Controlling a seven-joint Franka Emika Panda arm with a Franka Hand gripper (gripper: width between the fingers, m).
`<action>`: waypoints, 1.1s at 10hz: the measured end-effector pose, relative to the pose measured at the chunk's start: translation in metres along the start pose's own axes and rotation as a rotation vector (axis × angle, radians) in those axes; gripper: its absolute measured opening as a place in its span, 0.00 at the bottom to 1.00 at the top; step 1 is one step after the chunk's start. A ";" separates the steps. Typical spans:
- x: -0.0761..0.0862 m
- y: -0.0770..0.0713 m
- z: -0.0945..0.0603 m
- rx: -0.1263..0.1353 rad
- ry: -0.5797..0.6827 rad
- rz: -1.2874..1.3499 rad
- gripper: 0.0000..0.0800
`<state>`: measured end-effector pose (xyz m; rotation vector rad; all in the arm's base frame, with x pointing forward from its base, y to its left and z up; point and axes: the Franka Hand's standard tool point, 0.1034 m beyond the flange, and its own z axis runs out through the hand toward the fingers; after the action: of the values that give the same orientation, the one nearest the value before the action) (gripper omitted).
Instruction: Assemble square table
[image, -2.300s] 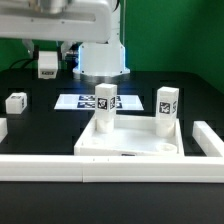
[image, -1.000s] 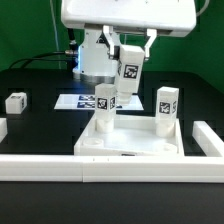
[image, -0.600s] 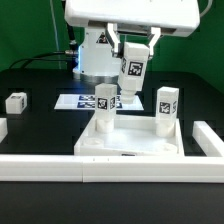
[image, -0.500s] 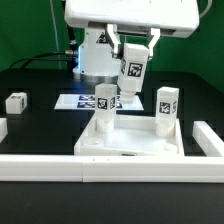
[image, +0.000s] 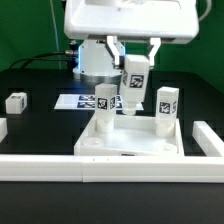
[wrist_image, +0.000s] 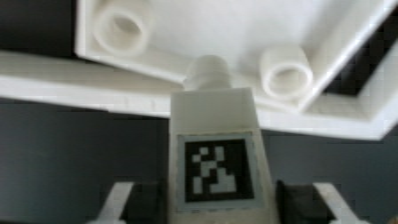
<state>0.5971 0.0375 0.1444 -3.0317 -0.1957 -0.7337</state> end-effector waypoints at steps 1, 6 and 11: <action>0.015 -0.012 0.003 0.014 0.011 0.012 0.37; 0.019 -0.016 0.023 0.014 0.026 0.004 0.37; -0.005 -0.031 0.039 0.020 0.025 -0.018 0.37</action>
Offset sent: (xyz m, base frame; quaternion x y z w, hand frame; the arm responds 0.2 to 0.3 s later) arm 0.0186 0.0040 -0.0183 -0.0323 0.0054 0.0228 0.9992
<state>0.6065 0.0693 0.1068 -3.0039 -0.2286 -0.7656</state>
